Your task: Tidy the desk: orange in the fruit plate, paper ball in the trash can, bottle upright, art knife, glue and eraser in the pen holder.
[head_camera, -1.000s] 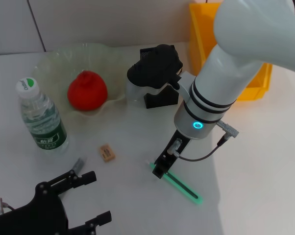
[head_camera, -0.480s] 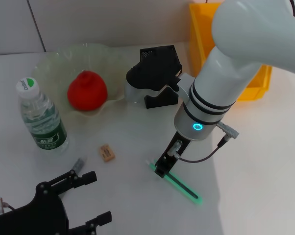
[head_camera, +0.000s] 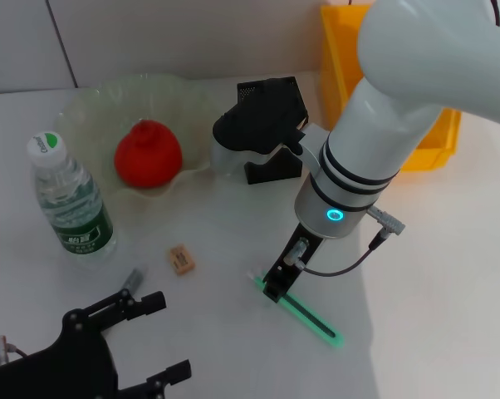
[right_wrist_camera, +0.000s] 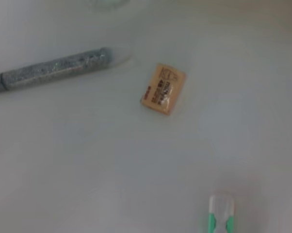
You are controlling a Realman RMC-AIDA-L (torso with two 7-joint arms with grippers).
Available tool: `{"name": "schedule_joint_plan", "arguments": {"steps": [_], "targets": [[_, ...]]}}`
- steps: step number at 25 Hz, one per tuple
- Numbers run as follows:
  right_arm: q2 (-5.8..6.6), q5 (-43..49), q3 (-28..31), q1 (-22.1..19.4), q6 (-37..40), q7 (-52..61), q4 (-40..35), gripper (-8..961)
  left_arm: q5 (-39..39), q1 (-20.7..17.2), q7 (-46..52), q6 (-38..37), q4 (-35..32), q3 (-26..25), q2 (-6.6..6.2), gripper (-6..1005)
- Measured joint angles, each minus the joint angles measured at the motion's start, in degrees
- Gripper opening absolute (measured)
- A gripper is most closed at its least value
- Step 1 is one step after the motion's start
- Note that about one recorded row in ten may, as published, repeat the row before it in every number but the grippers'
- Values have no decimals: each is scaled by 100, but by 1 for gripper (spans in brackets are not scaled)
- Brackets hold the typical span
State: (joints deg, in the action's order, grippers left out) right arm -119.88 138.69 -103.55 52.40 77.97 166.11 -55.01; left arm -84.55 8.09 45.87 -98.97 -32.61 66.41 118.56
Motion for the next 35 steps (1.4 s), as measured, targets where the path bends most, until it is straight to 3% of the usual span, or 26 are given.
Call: {"name": "schedule_joint_plan", "arguments": {"steps": [5,10,35], "targets": [[0,12,-146,26,0,65,8,271,0,2,0,0,0,13,0,774],[0,10,-208,37,-2,71,-16,141,0,23,0,0,0,30,7,774],[25,0,-122,-56,-30,28,-144,90,0,60,0,19,0,29,9,774]]}}
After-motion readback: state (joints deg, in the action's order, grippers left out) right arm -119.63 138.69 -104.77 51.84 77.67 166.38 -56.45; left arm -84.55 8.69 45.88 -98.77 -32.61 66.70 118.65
